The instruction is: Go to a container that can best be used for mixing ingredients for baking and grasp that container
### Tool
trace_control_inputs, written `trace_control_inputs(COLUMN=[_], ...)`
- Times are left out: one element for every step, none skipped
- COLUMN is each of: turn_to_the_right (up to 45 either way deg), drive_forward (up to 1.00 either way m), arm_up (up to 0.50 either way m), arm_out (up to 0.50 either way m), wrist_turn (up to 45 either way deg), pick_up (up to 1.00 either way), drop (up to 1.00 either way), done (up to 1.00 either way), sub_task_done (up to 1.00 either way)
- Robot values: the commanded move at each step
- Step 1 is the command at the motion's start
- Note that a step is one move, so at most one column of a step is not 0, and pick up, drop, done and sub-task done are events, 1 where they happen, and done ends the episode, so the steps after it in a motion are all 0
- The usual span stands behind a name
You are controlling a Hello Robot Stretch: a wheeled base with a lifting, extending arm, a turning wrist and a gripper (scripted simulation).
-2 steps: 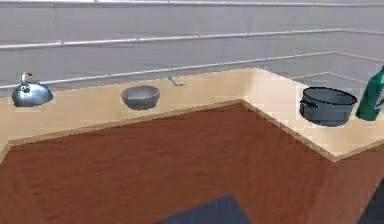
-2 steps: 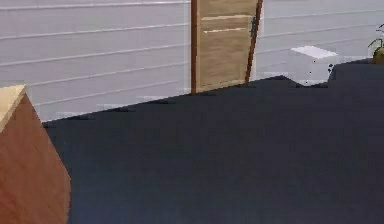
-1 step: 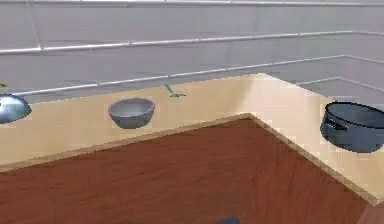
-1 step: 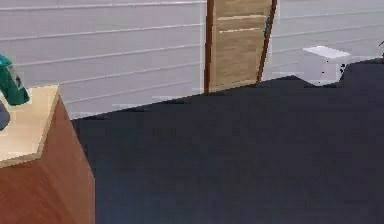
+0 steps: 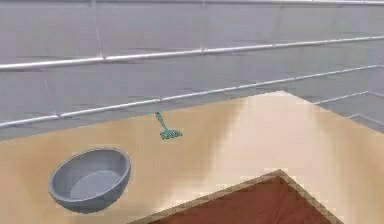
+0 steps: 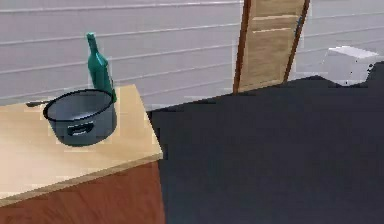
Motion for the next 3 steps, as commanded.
trace_control_inputs(turn_to_the_right=[-45.0,-45.0,-24.0], drive_forward=[0.0,0.0,0.0], arm_up=[0.0,0.0,0.0], arm_out=[0.0,0.0,0.0], wrist_turn=[0.0,0.0,0.0], pick_up=[0.0,0.0,0.0], drop=[0.0,0.0,0.0], done=[0.0,0.0,0.0], sub_task_done=[0.0,0.0,0.0])
